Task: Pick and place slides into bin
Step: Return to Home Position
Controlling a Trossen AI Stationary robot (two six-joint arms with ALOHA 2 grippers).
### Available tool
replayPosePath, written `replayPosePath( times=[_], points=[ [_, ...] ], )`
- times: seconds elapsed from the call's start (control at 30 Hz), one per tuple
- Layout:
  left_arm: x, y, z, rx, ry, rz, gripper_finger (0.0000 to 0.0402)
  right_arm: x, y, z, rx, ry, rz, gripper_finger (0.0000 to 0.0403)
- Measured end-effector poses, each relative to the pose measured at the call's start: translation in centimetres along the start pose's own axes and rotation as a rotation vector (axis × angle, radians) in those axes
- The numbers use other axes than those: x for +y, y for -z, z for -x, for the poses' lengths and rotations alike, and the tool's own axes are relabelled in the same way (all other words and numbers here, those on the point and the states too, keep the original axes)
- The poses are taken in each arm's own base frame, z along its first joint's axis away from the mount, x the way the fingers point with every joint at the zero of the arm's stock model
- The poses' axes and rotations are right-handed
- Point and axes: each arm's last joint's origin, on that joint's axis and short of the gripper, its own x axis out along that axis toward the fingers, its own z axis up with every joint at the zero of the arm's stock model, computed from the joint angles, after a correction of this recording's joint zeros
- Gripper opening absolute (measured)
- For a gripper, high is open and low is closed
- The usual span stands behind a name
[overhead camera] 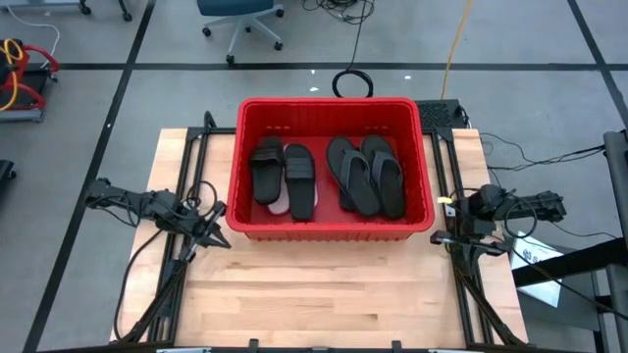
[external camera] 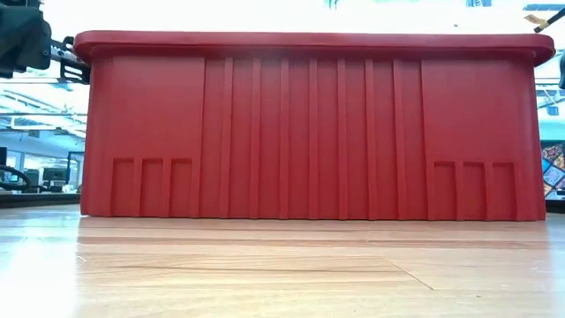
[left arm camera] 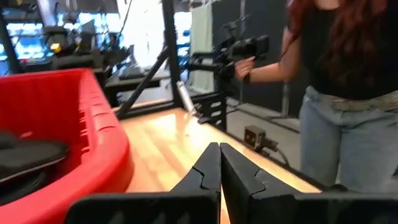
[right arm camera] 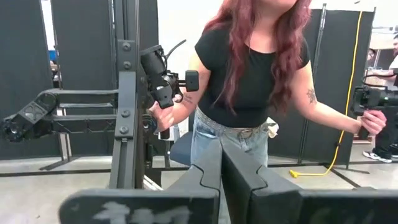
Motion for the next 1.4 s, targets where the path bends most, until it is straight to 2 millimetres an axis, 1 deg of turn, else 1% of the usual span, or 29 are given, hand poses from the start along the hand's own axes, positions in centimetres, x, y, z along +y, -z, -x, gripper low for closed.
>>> replayPosePath(
  times=[0.07, 0.2, 0.37, 0.5, 0.6, 0.7, 0.87, 0.97, 1.13, 1.3, 1.4],
  points=[
    [-0.1, 0.4, -0.2, -0.021, 0.029, -0.005, 0.0011, 0.0, 0.1, 0.0, 0.005, 0.002, 0.001, 0.0000],
    [-0.3, 0.5, -0.2, -0.042, 0.100, -0.008, 0.0020, 0.0, 0.1, 0.0, 0.005, 0.001, 0.005, 0.0000],
    [-0.4, 0.4, -0.2, -0.048, 0.149, -0.010, 0.0018, 0.1, 0.3, -0.2, 0.007, -0.030, 0.054, 0.0000],
    [-0.4, 0.4, -0.2, -0.047, 0.149, -0.010, 0.0006, 0.2, 0.5, -0.4, 0.010, -0.070, 0.065, 0.0000],
    [-0.4, 0.4, -0.2, -0.047, 0.149, -0.010, 0.0002, 0.5, 0.5, -0.7, 0.003, -0.116, 0.106, 0.0000],
    [-0.4, 0.4, -0.2, -0.047, 0.149, -0.010, 0.0010, 0.7, 0.8, -1.0, 0.005, -0.169, 0.133, 0.0000],
    [-0.4, 0.4, -0.2, -0.046, 0.149, -0.009, 0.0024, 0.9, 2.1, -1.3, 0.049, -0.220, 0.120, 0.0000],
    [-0.4, 0.4, -0.2, -0.046, 0.149, -0.010, 0.0025, 0.9, 2.6, -1.4, 0.069, -0.237, 0.113, 0.0000],
    [-0.4, 0.4, -0.2, -0.046, 0.149, -0.008, 0.0016, 1.0, 3.3, -1.4, 0.096, -0.253, 0.090, 0.0000],
    [-0.4, 0.4, -0.2, -0.045, 0.149, -0.006, 0.0002, 1.1, 3.3, -1.4, 0.100, -0.257, 0.079, 0.0000],
    [-0.4, 0.4, -0.2, -0.045, 0.149, -0.006, 0.0004, 1.1, 3.3, -1.4, 0.099, -0.255, 0.078, 0.0000]
  ],
)
